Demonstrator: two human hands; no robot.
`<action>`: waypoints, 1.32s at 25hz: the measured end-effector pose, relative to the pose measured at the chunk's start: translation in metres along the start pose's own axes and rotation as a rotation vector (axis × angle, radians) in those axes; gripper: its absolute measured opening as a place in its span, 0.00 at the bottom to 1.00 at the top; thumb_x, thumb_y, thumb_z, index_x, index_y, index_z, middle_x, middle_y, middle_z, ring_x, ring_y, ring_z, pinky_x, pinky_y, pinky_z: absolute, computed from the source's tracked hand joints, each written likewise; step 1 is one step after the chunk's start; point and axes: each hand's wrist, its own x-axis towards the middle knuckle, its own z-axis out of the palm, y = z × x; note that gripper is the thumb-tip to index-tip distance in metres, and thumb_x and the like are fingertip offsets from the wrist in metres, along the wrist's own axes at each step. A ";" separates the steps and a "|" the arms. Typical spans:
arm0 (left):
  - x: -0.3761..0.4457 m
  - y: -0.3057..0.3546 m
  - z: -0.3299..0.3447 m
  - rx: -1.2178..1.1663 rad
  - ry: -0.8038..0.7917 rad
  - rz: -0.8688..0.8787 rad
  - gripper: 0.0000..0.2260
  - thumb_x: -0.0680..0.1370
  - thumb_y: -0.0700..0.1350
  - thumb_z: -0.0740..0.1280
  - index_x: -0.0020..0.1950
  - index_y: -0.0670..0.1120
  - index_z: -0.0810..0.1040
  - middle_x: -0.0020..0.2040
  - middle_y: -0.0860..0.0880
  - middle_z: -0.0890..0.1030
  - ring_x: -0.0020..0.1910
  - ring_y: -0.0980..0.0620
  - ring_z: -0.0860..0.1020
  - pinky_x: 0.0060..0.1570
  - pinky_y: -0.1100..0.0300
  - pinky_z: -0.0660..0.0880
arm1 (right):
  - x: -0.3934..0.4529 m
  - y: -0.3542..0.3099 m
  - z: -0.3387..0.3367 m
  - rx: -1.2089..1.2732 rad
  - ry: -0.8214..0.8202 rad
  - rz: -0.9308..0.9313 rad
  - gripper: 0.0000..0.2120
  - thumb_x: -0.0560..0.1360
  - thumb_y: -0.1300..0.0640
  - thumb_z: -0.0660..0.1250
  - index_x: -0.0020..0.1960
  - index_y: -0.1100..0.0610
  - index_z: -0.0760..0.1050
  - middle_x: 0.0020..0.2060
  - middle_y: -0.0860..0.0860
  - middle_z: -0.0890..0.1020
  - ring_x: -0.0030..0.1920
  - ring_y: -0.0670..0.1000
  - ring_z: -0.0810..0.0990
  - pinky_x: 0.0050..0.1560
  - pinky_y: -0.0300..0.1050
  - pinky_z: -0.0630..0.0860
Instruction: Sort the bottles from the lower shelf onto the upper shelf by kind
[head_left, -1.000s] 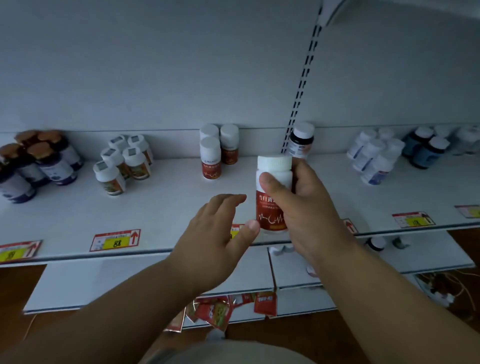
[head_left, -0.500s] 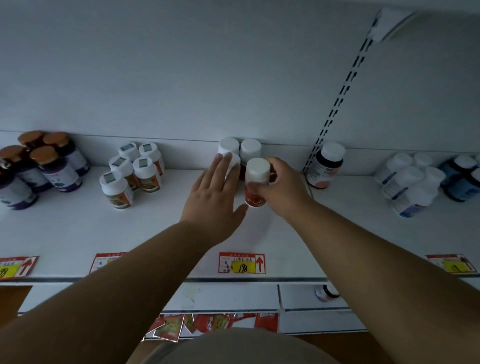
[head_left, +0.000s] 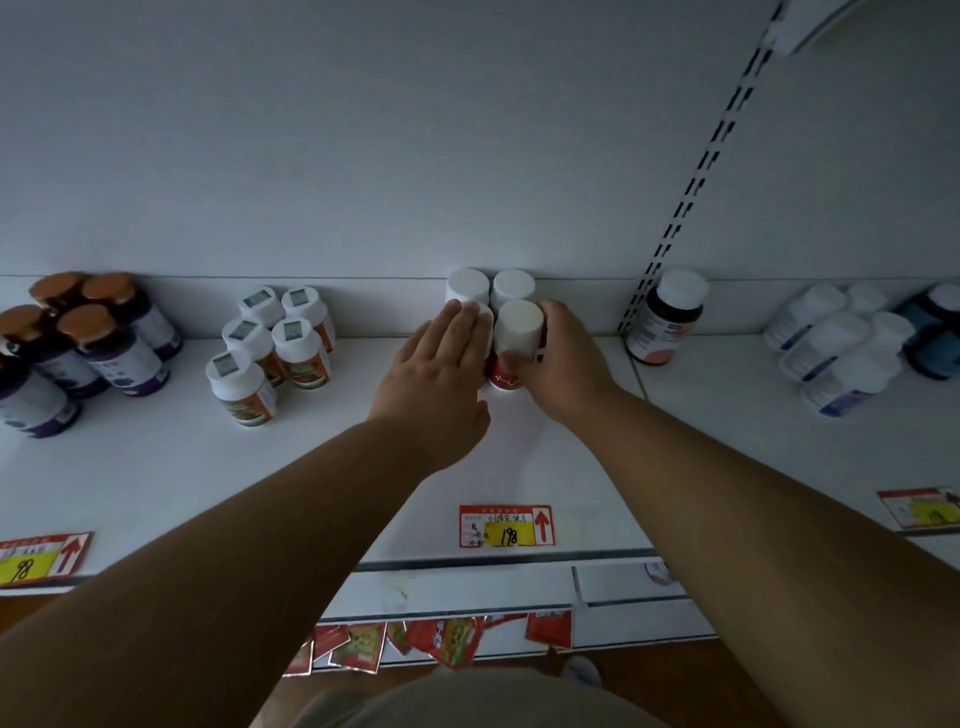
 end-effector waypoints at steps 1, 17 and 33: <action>-0.003 0.001 -0.002 -0.007 0.005 0.006 0.38 0.79 0.55 0.61 0.79 0.45 0.41 0.80 0.44 0.44 0.79 0.47 0.40 0.77 0.49 0.42 | -0.007 -0.001 -0.003 0.016 0.009 0.021 0.34 0.69 0.49 0.77 0.70 0.55 0.67 0.63 0.53 0.76 0.61 0.54 0.76 0.58 0.52 0.76; -0.183 0.152 -0.007 -0.326 0.157 0.042 0.17 0.77 0.49 0.62 0.66 0.49 0.72 0.57 0.50 0.79 0.54 0.47 0.77 0.54 0.50 0.73 | -0.263 0.028 -0.106 -0.078 0.141 -0.297 0.18 0.78 0.48 0.66 0.65 0.52 0.71 0.51 0.45 0.74 0.45 0.42 0.74 0.43 0.43 0.78; -0.179 0.094 0.300 -0.379 -0.151 -0.225 0.23 0.77 0.47 0.68 0.71 0.52 0.69 0.68 0.50 0.73 0.65 0.49 0.73 0.60 0.51 0.74 | -0.240 0.256 0.133 -0.011 0.063 0.125 0.18 0.77 0.47 0.67 0.65 0.51 0.71 0.62 0.49 0.74 0.58 0.47 0.77 0.55 0.40 0.75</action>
